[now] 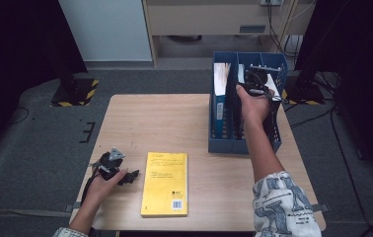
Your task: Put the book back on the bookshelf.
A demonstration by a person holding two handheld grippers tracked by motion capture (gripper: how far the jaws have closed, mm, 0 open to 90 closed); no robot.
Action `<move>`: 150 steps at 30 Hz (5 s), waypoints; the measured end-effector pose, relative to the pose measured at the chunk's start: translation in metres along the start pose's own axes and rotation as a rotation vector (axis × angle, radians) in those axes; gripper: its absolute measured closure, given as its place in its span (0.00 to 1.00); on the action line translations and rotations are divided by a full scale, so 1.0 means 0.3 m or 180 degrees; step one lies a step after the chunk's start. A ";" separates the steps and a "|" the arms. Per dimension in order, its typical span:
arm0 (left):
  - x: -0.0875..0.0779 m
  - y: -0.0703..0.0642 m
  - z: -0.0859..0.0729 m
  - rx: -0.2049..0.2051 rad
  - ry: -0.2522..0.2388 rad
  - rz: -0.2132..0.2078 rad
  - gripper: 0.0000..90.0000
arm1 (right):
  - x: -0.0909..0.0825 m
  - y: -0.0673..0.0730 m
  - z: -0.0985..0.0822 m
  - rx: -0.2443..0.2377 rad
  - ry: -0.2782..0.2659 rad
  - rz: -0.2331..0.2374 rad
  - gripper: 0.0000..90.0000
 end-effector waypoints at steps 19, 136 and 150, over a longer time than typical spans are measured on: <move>0.001 0.000 0.000 0.0002 0.0002 0.0001 0.00 | -0.054 -0.042 -0.008 -0.0073 0.0058 0.0184 0.44; -0.059 -0.010 -0.005 -0.0077 -0.0188 -0.0026 0.07 | -0.241 0.365 -0.826 -0.1704 0.0534 0.1471 0.12; -0.086 -0.130 0.015 0.0098 -0.0256 -0.0304 0.12 | -0.232 0.390 -0.879 -0.1813 0.0752 0.1594 0.22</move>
Point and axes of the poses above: each handheld gripper's, and its own axes: x roughly forward along the jaws, z roughly out of its top, y roughly to its left, the point moved 3 cm from there along x, roughly forward along the jaws, and after that the axes turned 11 degrees about -z, right-handed, at the moved point
